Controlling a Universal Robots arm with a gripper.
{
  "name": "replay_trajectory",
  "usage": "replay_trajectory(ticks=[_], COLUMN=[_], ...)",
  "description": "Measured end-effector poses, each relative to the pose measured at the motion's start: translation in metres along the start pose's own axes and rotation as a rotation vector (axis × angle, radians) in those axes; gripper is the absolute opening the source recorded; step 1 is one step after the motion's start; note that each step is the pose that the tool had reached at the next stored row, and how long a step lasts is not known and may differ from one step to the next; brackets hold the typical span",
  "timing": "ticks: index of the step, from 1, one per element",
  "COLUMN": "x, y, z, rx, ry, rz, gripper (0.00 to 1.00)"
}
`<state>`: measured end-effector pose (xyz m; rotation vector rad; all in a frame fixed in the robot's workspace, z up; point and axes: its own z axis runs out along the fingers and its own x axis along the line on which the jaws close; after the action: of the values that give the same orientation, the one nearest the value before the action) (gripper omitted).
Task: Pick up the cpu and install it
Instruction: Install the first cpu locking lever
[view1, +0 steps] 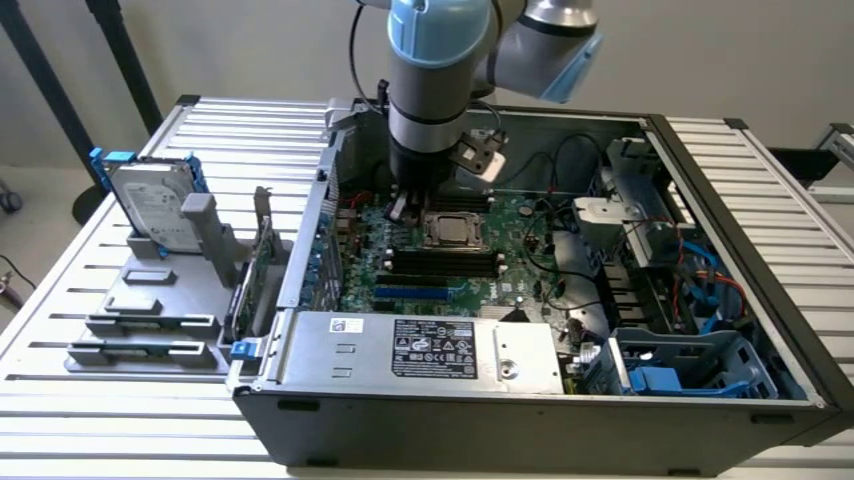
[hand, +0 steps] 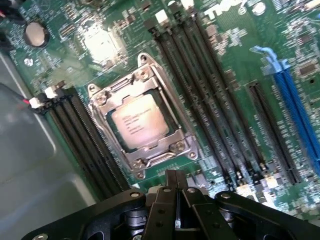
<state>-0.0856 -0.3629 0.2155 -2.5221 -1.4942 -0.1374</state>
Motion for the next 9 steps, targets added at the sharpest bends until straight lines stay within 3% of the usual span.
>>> replay_trajectory(ticks=[5, 9], x=[0.0084, 0.0115], y=[-0.0048, -0.0073], z=[-0.0011, -0.0049], rx=[0.0058, 0.0072], ry=[-0.0076, -0.0241], rz=[-0.027, -0.055], gripper=[0.11, 0.11])
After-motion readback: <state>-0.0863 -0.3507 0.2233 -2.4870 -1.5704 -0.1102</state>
